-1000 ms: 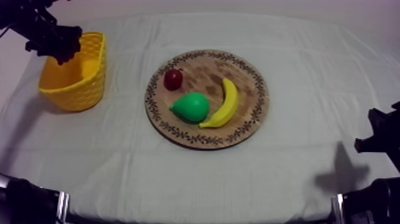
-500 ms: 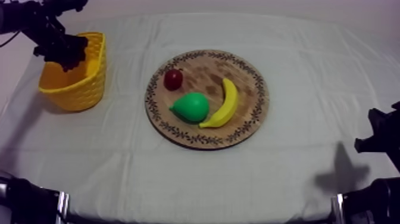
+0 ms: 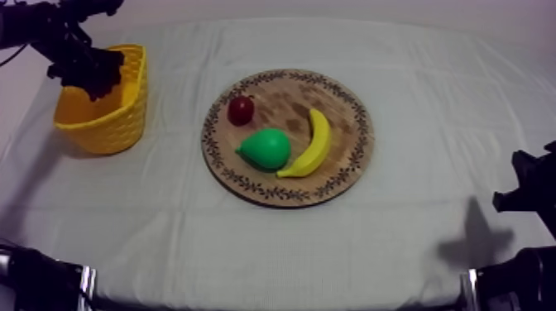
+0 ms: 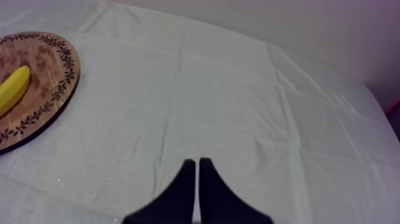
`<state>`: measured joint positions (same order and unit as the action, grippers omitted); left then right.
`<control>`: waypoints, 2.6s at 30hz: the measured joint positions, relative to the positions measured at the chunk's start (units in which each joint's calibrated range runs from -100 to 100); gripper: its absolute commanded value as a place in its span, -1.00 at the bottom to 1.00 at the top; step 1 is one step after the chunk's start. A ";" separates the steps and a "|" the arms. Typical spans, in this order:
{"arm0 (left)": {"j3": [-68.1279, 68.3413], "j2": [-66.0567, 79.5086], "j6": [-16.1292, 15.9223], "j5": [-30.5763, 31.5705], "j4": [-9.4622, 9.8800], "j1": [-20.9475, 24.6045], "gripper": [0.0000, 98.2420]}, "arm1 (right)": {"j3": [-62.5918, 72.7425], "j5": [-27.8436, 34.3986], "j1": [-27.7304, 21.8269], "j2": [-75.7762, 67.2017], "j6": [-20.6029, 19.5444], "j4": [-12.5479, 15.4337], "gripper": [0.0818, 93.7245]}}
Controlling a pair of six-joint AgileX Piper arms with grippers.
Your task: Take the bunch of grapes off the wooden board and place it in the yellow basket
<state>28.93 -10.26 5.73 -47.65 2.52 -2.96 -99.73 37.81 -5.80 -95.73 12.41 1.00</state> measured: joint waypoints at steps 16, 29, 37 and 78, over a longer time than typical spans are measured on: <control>4.29 6.41 2.42 1.26 1.69 -0.77 0.73 | 0.00 0.00 0.00 0.00 0.04 0.00 -1.00; 11.34 21.79 0.93 -0.69 0.51 -1.80 0.26 | 0.00 0.00 0.00 0.00 0.02 0.00 -1.00; 20.90 37.15 0.94 3.17 -0.97 -2.21 -0.63 | 0.00 0.00 0.00 0.00 0.02 0.00 -1.00; 68.40 110.11 -3.31 7.09 -1.62 0.37 -1.00 | 0.00 0.03 0.00 0.00 -0.17 0.00 -1.00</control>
<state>97.33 99.85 2.41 -40.56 0.90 -2.59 -99.73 37.84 -5.80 -95.73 12.25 1.00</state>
